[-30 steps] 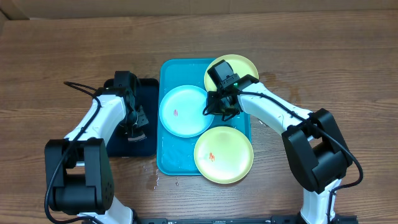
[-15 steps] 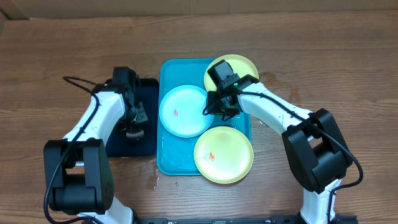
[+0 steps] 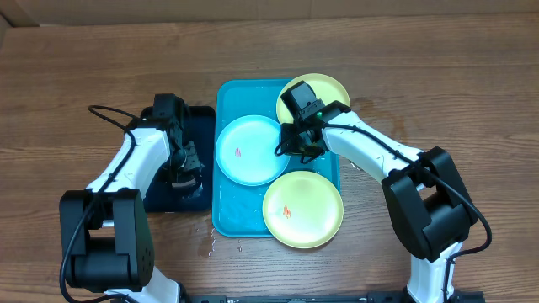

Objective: Clean dirty plates on tray and stack at the side
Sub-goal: 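Lift the sponge with left gripper and move it over the white plate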

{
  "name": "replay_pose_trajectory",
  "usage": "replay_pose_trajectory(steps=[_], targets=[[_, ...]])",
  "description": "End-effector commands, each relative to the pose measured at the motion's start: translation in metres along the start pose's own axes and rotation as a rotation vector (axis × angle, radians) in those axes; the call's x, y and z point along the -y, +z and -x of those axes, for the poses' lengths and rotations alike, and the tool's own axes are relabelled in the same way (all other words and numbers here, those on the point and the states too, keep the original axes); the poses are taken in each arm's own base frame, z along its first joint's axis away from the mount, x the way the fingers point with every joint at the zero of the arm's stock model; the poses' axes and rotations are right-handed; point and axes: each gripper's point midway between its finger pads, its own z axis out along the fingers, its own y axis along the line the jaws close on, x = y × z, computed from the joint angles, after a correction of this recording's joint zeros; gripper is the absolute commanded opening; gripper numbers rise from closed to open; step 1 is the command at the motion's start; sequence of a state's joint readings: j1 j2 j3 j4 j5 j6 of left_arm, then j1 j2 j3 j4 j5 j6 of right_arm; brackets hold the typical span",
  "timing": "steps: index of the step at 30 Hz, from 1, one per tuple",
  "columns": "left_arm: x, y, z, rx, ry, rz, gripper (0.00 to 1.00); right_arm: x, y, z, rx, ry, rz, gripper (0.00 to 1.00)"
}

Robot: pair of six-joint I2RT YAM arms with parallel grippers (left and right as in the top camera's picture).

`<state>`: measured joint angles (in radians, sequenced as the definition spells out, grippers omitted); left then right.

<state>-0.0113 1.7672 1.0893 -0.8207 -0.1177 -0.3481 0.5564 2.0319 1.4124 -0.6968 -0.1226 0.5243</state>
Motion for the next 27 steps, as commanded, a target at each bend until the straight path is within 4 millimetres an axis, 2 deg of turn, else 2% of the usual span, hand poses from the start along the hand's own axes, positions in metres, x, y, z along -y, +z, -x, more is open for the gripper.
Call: replay_pose_trajectory(steps=[1,4,11,12,14,17,23,24,26,27], targets=[[-0.004,-0.003,-0.003,0.012,0.003,0.009,0.38,0.002,0.001,0.000,0.004,0.004,-0.009,0.23],[-0.005,0.000,-0.007,0.003,0.002,0.013,0.38,0.002,0.001,0.000,0.004,0.004,-0.009,0.23],[-0.005,0.006,-0.008,0.015,-0.003,0.008,0.30,0.002,0.001,0.000,0.004,0.004,-0.009,0.23],[-0.003,0.006,-0.008,0.013,-0.002,-0.001,0.04,0.002,0.001,0.000,0.004,0.004,-0.009,0.23],[0.004,0.002,-0.007,0.005,0.024,-0.040,0.04,0.002,0.001,0.000,0.003,0.004,-0.009,0.24],[0.008,-0.012,0.002,0.006,0.056,-0.070,0.04,0.002,0.001,0.000,0.003,0.004,-0.009,0.24],[0.011,-0.054,0.033,0.112,0.062,-0.102,0.04,-0.001,0.001,-0.002,-0.007,0.004,0.007,0.19],[0.012,-0.061,0.038,0.136,0.059,-0.111,0.04,-0.001,0.001,-0.002,-0.009,0.004,0.010,0.20],[0.016,-0.074,0.043,0.170,0.080,-0.138,0.04,-0.001,0.001,-0.002,-0.009,0.004,0.010,0.31],[0.021,-0.078,0.043,0.176,0.119,-0.168,0.04,-0.001,0.001,-0.002,-0.010,0.004,0.010,0.34]])
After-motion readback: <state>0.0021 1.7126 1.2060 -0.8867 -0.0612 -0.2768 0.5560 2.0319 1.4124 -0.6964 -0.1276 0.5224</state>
